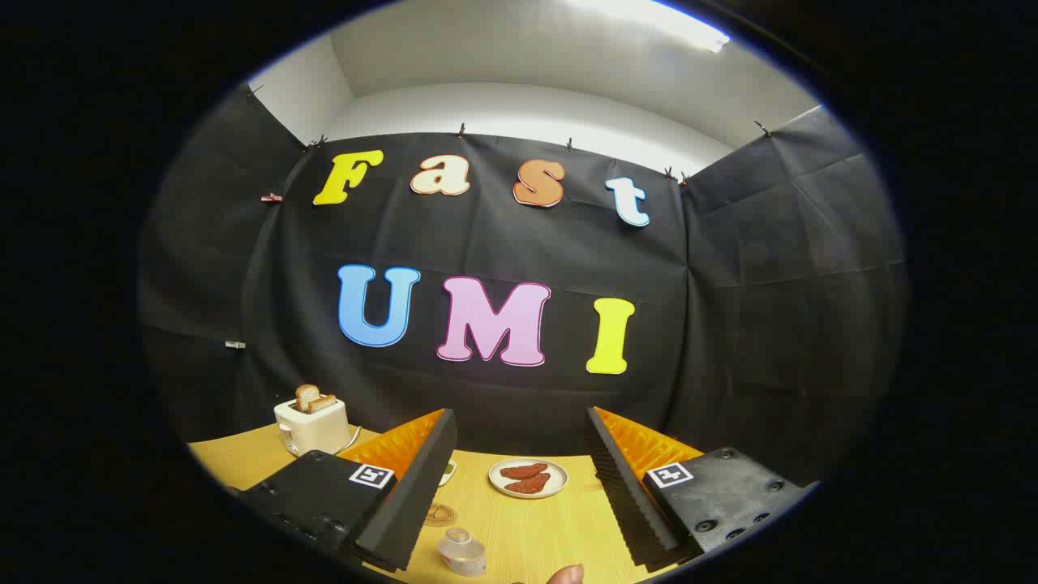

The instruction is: Take the bottle from table, then pour the juice into the cup, finally place the bottle on the coaster

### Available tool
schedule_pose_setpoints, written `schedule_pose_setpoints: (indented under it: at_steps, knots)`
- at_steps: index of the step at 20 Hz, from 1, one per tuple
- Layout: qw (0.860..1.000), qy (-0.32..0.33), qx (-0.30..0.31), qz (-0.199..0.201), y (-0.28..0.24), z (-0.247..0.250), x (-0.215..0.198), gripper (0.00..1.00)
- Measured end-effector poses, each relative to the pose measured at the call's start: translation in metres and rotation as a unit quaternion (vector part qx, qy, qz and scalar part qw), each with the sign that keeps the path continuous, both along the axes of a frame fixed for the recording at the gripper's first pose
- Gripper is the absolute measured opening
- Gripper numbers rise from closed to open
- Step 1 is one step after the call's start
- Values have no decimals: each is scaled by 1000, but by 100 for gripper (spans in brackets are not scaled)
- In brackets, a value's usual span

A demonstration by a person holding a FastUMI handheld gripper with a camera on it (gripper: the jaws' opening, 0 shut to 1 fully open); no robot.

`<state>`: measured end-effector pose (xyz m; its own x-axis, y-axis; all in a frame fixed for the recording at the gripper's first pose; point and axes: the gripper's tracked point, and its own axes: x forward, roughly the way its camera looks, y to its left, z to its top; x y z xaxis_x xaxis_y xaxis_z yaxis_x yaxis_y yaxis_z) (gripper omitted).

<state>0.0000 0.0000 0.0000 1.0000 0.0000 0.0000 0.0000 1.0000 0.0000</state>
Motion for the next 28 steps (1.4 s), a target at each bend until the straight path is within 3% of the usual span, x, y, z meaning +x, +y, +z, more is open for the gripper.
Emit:
schedule_pose_setpoints:
  at_steps: [23,28]
  knots:
    - [1000,-4,-9,3,10,-3,0,97]
    - [999,-22,10,30,24,-22,-1,97]
